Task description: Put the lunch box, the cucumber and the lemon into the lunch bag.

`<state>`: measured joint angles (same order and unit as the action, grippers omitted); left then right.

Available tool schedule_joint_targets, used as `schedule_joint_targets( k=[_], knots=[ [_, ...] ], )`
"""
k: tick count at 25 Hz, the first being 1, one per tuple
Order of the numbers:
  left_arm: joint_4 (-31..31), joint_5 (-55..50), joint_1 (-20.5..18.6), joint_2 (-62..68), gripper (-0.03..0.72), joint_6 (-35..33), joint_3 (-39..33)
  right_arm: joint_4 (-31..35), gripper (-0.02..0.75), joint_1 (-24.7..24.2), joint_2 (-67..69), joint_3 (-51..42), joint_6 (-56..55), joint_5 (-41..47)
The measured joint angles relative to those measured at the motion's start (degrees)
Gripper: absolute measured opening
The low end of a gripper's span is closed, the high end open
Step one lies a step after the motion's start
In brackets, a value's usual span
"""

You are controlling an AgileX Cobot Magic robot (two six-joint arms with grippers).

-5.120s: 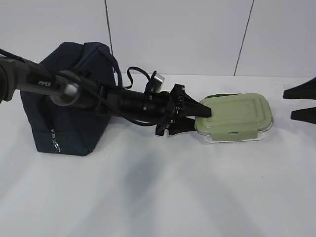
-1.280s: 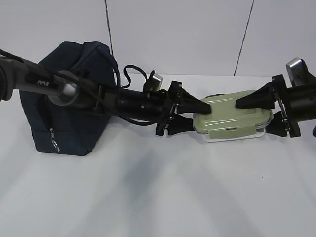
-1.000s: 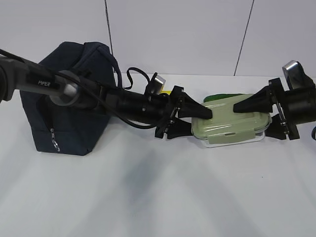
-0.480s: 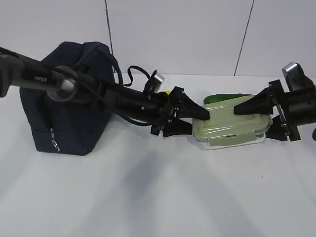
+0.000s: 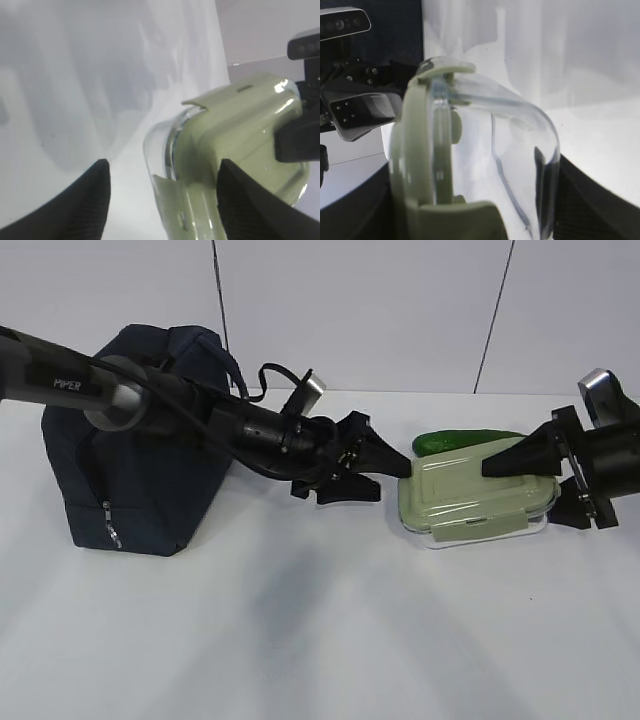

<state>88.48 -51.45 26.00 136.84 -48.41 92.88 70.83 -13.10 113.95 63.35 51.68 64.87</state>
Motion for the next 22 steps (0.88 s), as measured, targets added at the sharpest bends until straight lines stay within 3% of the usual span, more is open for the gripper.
schedule_joint_targets(
  k=[9, 15, 22],
  knots=[
    [-0.27, 2.28, 0.00, -0.52, 0.470, -1.32, 0.00, -3.24, 0.524, 0.00, 0.00, 1.99, 0.00, 0.00],
    [-0.31, 7.52, 0.00, -5.13, 0.470, -6.99, 0.15, -3.50, 0.524, 0.00, 0.00, 1.99, 0.00, 0.00],
    [-2.07, 7.41, 1.90, -6.12, 0.470, -7.91, 4.53, -3.50, 0.524, 0.00, 0.00, 1.99, -0.04, 0.00]
  ],
)
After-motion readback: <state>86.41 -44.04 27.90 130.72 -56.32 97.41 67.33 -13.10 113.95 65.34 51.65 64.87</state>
